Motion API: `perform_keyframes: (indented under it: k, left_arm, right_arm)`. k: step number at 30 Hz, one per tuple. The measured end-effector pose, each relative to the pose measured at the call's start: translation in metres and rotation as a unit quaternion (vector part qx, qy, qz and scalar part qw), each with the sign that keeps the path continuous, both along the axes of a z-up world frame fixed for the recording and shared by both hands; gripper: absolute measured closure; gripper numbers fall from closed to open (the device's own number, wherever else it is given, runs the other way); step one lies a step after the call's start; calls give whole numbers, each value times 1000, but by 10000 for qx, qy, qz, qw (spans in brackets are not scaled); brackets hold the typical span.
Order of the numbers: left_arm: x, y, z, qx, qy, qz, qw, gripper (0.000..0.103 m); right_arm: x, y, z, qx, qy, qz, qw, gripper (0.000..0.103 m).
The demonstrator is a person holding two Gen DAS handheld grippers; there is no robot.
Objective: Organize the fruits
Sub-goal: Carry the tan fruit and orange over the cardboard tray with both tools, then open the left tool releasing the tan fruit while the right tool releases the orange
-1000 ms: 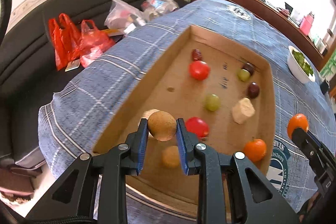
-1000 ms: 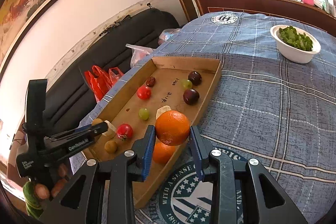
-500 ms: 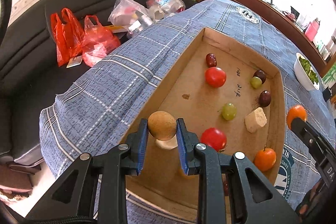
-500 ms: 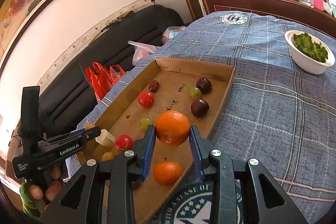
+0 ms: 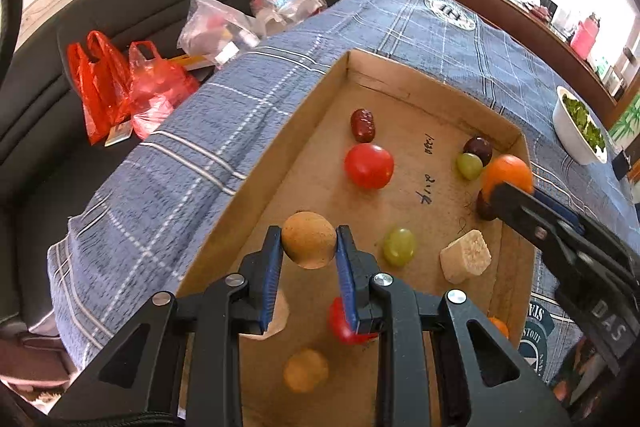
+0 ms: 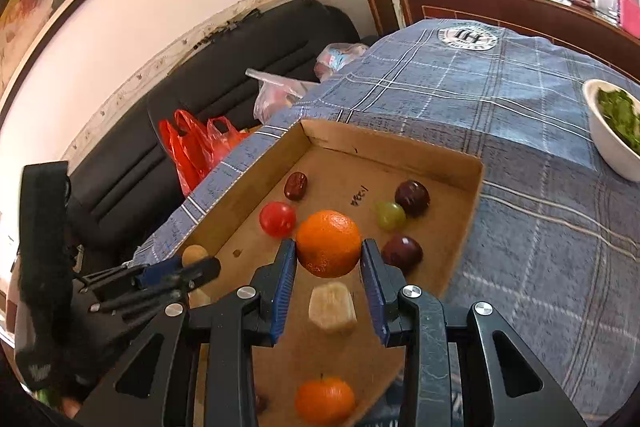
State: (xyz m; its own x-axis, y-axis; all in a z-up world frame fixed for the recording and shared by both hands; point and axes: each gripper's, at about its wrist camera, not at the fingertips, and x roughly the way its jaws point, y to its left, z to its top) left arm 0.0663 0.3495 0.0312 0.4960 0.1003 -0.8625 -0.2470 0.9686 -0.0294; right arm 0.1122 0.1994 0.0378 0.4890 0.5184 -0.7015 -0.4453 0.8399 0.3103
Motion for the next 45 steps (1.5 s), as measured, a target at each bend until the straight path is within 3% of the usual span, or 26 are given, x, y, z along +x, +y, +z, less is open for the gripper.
perform_keyframes:
  k: [16,26,31,42,45]
  left_arm:
    - [25,-2,-22,-62,405,-81,9991,79]
    - [27,-6,-23,51,459,-125,9989,78]
    - [25,-8,-22,66,513,-130,9986,59]
    - [-5,-12,-3,93,191,-186,9996,59]
    - [-22,-16,6,150,65,-198,9997,48]
  right_arm:
    - [36,37,-37,-769,394,353,9956,70]
    - [36,46,-36,-1051,282,460,9930,67]
    - [34,44,-33,-969,270,433,9940,67]
    - [19,25,-14,-757,130,413,9962,63]
    - [8,18,-8,-708,53,524,9961,58]
